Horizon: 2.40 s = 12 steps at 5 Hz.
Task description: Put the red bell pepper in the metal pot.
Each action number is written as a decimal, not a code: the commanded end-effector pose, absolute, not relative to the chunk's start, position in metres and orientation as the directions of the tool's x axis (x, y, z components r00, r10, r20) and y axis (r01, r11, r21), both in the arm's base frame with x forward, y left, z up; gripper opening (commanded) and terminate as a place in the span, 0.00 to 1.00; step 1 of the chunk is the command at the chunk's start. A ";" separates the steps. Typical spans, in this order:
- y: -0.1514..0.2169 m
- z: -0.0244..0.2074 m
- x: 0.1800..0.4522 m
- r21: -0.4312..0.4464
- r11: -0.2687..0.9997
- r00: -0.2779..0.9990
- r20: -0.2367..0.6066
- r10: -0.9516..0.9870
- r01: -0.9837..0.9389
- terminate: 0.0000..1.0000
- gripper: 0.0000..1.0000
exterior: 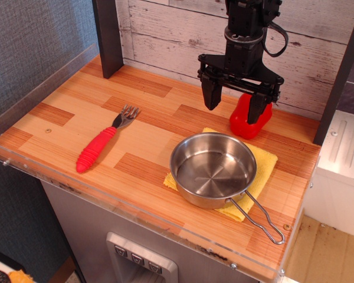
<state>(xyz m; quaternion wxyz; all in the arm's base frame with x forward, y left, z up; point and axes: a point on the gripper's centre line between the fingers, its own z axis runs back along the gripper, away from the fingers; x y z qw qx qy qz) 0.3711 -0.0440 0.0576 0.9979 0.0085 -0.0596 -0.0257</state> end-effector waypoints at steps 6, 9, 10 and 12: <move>-0.046 0.071 0.399 -0.019 1.000 0.970 0.245 -0.006 0.011 0.00 1.00; -0.047 0.068 0.394 -0.030 0.998 0.973 0.227 -0.038 0.046 0.00 1.00; -0.049 0.065 0.394 -0.030 0.998 0.975 0.219 -0.041 0.048 0.00 1.00; -0.050 0.054 0.396 -0.036 0.998 0.979 0.199 -0.050 0.058 0.00 1.00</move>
